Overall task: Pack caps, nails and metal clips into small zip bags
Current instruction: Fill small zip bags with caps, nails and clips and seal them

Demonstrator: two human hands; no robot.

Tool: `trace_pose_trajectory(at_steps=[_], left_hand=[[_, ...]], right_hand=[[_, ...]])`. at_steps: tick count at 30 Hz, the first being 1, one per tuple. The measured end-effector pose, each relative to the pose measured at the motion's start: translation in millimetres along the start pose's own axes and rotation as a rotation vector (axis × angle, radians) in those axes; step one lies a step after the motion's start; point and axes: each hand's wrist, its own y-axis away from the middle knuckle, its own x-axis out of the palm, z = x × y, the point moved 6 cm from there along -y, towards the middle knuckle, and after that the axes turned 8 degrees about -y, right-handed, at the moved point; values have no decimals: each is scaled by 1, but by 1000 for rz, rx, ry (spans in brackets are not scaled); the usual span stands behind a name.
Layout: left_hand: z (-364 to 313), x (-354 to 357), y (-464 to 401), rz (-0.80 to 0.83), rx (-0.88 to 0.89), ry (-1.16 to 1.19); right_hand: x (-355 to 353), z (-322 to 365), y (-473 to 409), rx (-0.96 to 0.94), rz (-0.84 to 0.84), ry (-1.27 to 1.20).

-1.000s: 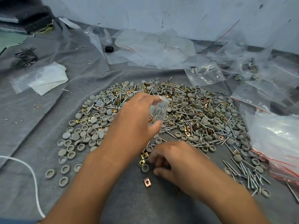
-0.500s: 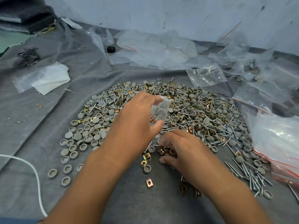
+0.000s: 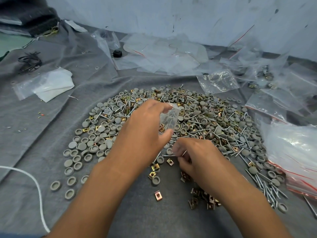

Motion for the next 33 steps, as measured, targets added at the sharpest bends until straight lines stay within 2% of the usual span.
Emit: trace_pose_trajectory(at_steps=[4, 11, 19, 25, 33], left_hand=[[0, 0, 0, 9, -1, 12], [-1, 0, 1, 5, 7, 14], [-1, 1, 0, 4, 7, 22], [-1, 2, 0, 9, 13, 24], [0, 2, 1, 4, 16, 20]], right_hand=[[-13, -9, -1, 26, -114, -51], [5, -12, 0, 32, 81, -22], [1, 0, -1, -50, 14, -168], [11, 8, -2, -27, 31, 10], [17, 21, -2, -45, 127, -28]])
